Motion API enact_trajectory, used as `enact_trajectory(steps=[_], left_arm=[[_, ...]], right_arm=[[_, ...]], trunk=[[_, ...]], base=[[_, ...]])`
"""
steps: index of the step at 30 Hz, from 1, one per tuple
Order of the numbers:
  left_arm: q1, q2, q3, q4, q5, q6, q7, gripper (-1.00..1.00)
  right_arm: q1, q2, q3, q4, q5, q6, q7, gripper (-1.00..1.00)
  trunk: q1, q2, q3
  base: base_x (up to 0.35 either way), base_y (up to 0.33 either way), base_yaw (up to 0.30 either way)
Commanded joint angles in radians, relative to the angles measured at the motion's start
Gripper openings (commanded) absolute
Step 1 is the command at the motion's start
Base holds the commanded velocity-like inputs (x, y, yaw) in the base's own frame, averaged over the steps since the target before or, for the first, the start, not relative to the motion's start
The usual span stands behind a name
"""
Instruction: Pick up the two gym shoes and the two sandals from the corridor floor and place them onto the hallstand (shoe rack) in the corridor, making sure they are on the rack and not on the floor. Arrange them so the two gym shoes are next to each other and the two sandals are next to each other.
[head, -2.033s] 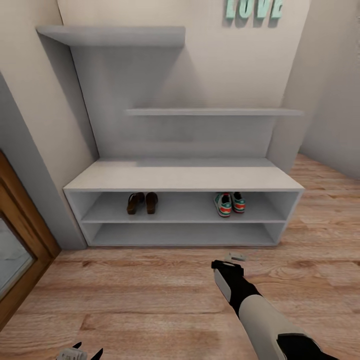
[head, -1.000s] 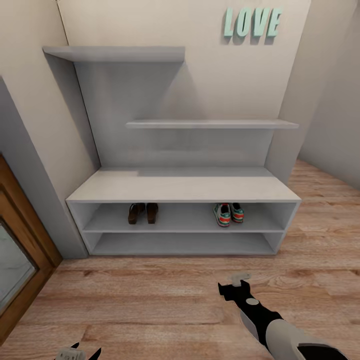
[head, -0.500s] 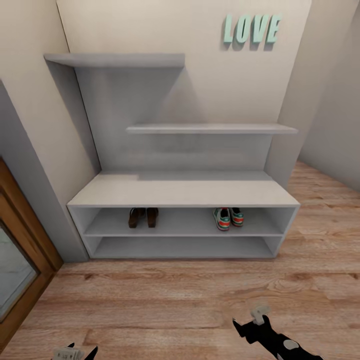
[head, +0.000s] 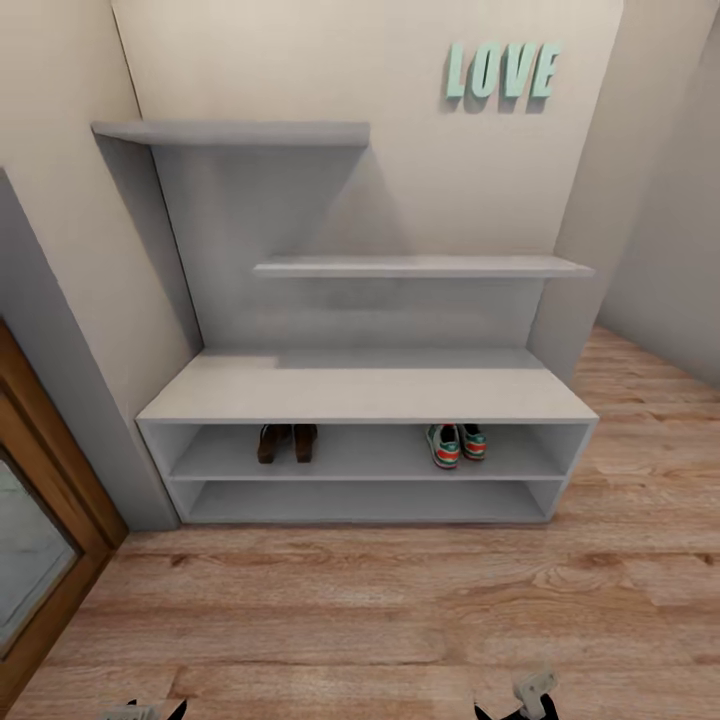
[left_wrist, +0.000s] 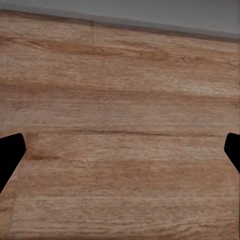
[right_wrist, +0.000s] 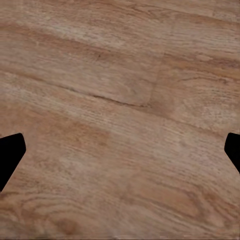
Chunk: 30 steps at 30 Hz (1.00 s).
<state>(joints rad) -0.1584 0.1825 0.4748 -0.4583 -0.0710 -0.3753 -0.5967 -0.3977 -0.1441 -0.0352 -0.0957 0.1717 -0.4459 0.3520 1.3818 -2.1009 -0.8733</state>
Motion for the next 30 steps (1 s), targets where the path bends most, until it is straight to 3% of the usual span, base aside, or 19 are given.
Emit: enact_trajectory(steps=[1, 20, 30], left_arm=[[-0.001, -0.001, 0.008, 0.005, -0.008, -0.005, -0.005, 1.00], [-0.001, -0.007, 0.013, 0.042, -0.006, -0.007, 0.000, 1.00], [-0.001, -0.015, 0.008, 0.045, -0.011, -0.007, 0.066, 1.00]], right_arm=[[0.005, 0.000, -0.005, 0.002, 0.007, -0.005, 0.002, 1.00], [0.056, 0.007, -0.006, 0.032, 0.003, -0.072, -0.006, 1.00], [0.057, 0.011, -0.007, 0.034, 0.003, -0.078, -0.008, 1.00]], trunk=[[-0.004, 0.007, 0.002], [-0.077, 0.140, 0.062], [-0.115, 0.210, 0.093]], base=[[0.000, 0.000, 0.000], [0.000, 0.000, 0.000], [0.000, 0.000, 0.000]])
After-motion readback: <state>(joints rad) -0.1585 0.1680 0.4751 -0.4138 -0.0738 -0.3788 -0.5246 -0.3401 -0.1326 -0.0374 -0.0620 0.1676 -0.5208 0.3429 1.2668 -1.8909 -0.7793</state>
